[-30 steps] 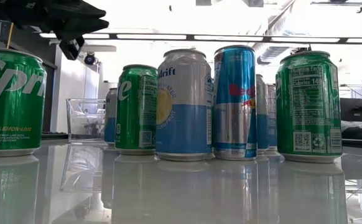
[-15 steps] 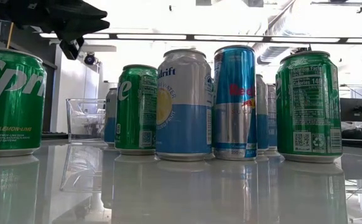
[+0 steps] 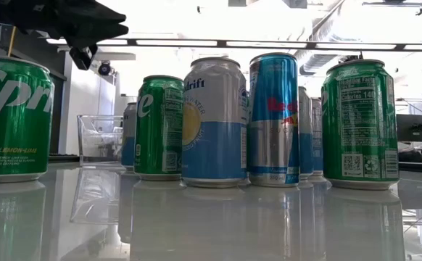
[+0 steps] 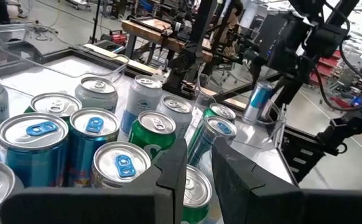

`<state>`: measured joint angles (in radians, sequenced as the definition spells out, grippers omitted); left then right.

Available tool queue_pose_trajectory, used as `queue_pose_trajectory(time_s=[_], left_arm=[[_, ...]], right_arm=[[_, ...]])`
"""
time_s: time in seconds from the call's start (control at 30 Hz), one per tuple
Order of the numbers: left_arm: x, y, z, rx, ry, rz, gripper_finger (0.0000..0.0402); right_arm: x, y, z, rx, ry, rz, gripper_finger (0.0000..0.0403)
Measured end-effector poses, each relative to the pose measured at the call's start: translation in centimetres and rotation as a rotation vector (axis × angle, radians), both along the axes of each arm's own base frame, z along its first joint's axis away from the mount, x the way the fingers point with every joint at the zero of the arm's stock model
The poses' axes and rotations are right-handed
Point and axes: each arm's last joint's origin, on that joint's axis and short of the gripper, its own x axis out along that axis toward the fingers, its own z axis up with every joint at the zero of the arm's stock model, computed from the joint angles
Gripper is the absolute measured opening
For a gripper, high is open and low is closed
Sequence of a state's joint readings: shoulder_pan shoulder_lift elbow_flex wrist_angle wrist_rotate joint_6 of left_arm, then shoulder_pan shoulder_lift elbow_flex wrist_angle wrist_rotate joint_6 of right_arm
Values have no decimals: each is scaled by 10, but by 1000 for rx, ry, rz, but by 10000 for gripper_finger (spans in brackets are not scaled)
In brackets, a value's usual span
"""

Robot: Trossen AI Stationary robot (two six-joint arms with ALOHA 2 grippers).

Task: Sort soda cans
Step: Put the blue soda can into the bottom right transparent bin

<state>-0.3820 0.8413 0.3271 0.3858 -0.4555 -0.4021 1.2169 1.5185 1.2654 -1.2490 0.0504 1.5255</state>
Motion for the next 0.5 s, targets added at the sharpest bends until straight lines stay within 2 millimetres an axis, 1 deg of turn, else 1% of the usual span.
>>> queue_pose_trajectory(time_s=[0.1, 0.33, 0.5], left_arm=[[0, 0, 0, -6, 0, 3, 65], [0, 0, 0, -6, -1, 4, 65], [0, 0, 0, -6, -1, 4, 65]], right_arm=[[-5, 1, -6, -2, 9, -3, 222], [-11, 5, -5, 17, 2, 6, 222], [-12, 6, -5, 18, -5, 4, 223]])
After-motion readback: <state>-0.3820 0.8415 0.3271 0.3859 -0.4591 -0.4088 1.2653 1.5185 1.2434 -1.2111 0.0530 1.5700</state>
